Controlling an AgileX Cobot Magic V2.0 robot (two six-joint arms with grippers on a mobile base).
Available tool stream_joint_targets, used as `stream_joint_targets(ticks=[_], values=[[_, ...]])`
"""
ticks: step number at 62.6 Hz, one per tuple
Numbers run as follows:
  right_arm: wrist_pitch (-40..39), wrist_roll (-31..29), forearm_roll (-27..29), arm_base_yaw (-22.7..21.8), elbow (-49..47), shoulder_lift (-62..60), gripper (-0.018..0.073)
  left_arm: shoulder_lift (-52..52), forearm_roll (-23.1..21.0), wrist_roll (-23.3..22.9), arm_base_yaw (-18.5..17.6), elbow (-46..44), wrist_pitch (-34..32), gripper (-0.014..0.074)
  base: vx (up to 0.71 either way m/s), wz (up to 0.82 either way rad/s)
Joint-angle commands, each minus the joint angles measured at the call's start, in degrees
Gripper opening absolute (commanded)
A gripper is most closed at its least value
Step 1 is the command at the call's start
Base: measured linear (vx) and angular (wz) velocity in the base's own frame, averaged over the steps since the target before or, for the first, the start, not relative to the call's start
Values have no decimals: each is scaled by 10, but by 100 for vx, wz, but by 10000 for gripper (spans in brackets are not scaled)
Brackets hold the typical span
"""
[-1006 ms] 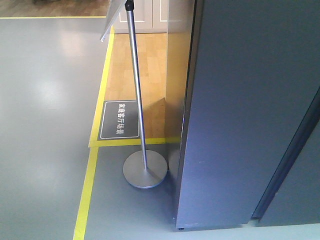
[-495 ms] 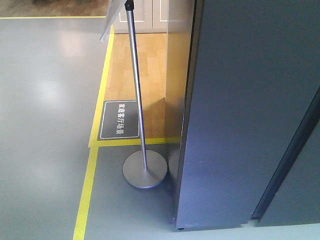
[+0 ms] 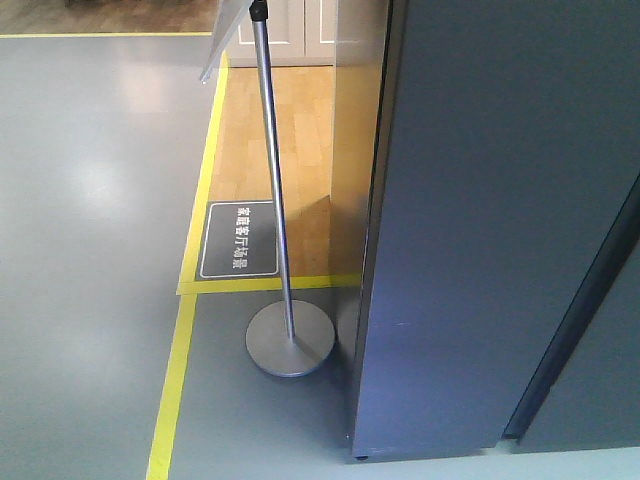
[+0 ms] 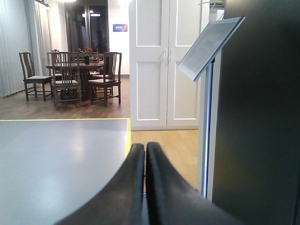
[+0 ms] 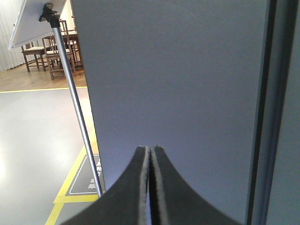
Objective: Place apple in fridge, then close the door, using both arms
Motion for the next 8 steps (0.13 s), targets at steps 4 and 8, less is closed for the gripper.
stream_joint_targets(ticks=[4,8], values=[[-48,0,-2,-1,8,-11,-4,-9,-4,-6,1,12,-40,-6,0,0],[-48,0,-2,-1,8,-11,-4,-9,-4,-6,1,12,-40,-6,0,0]])
